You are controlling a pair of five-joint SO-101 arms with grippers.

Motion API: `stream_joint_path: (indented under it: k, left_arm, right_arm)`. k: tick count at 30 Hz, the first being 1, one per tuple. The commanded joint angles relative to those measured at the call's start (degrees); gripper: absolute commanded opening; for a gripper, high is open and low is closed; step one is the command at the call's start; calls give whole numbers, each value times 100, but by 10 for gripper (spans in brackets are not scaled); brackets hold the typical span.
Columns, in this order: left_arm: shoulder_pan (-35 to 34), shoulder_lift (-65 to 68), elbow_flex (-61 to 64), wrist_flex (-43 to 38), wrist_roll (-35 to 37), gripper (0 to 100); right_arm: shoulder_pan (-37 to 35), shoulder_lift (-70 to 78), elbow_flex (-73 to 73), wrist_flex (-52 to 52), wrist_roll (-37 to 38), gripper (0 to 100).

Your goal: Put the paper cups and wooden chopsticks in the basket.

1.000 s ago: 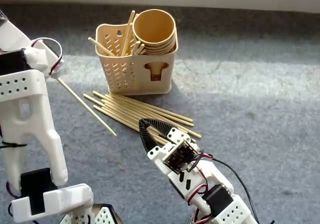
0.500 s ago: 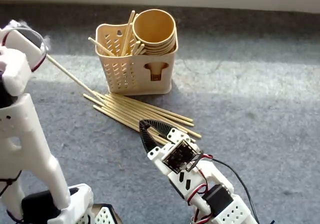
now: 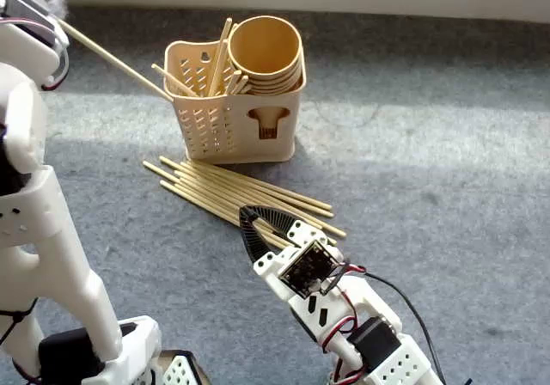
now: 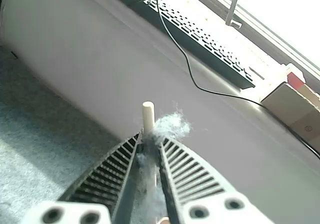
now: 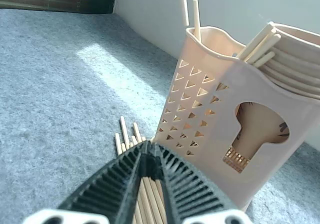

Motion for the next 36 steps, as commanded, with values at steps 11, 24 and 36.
stream_joint_path:
  k: [11, 24, 36]
  left_arm:
    - [1165, -136, 796, -1749, -958, 5]
    - [2018, -145, 2255, -2215, -2435, 5]
    - [2088, -145, 3767, -3015, -2523, 5]
  right_arm:
    - [-66, -57, 532, 22, 53, 5]
    - [-66, -57, 532, 22, 70, 5]
    - [-66, -57, 532, 22, 70, 5]
